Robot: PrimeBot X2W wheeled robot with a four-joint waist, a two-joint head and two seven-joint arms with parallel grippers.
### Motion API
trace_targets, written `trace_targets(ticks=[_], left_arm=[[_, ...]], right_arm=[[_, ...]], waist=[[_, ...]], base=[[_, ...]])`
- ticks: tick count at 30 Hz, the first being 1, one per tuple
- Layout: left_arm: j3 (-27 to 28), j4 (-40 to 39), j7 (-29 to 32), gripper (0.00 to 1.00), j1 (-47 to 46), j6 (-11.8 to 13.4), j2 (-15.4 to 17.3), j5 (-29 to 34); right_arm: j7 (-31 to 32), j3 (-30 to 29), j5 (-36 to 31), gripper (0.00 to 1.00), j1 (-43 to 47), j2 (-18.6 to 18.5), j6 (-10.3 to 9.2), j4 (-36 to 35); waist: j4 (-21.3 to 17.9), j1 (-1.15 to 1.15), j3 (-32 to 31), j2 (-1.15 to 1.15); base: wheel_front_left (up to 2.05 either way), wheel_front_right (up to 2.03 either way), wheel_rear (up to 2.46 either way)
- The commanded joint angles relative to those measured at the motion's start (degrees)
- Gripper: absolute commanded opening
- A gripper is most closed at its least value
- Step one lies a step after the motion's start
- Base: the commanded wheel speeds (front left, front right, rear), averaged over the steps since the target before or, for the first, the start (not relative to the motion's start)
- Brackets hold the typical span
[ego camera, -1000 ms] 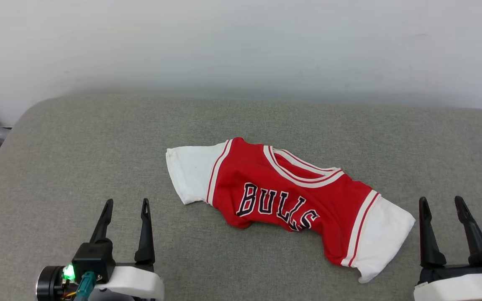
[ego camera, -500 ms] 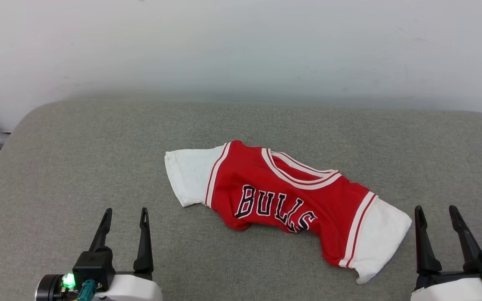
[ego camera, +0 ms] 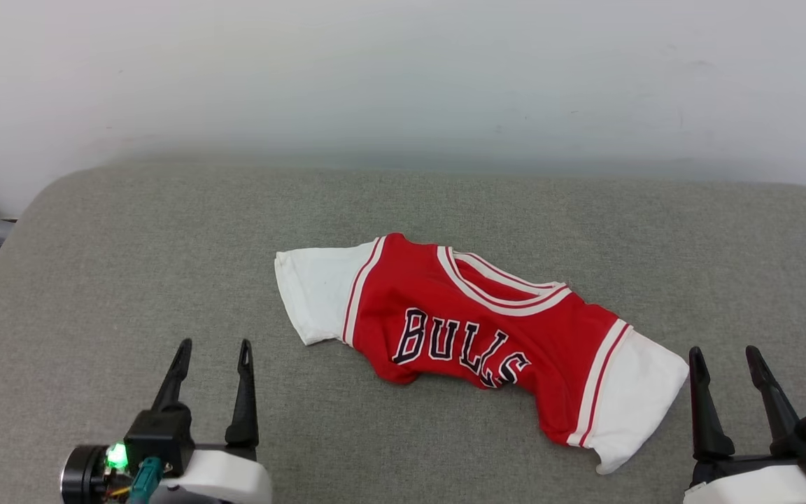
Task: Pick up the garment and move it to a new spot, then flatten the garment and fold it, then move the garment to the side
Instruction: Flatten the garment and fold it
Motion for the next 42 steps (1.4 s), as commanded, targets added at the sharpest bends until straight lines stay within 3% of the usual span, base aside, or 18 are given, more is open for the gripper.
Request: trace_targets(ticks=[1,11,19,26,34,42], left_arm=[[-0.02,-0.05,-0.15,1.00,-1.85,-0.71,0.38,0.48],[0.09,4.85,-0.14,1.00,-17.41,-6.34,5.26,0.81],[-1.37,12.95,2.09,1.00,-34.63,-8.74,10.73,-2.88],[-9.52,17.15,15.70,1.00,-46.97,-9.13,16.00,-12.62],[-18.61,22.94,42.21,1.00,-57.18,-9.13,21.95,-25.69],[-23.93,26.02,59.11,1.00,-61.73,-9.15,26.21,-33.70]], right_arm=[[-0.14,0.03,0.06,1.00,-0.29,0.10,-0.04,0.00],[-0.14,1.18,-0.98,1.00,-2.83,0.10,-0.04,-2.20],[-0.14,1.47,-1.73,1.00,-5.61,0.10,-0.04,-4.94],[-0.14,0.99,-2.15,1.00,-7.49,0.10,-0.04,-7.10],[-0.14,1.22,-2.34,1.00,-9.51,0.10,-0.04,-8.15],[-0.14,1.02,-1.40,1.00,-11.88,0.10,-0.04,-9.11]], waist=[[0.06,0.00,0.11,0.00],[-1.66,0.00,3.96,0.00],[-4.36,0.00,9.02,0.00],[-5.66,0.00,12.97,0.00],[-6.53,0.00,17.29,0.00],[-7.96,0.00,21.63,0.00]], base=[[0.00,0.00,0.00],[0.00,0.00,0.00],[0.00,0.00,0.00],[0.00,0.00,0.00],[0.00,0.00,0.00],[0.00,0.00,0.00]])
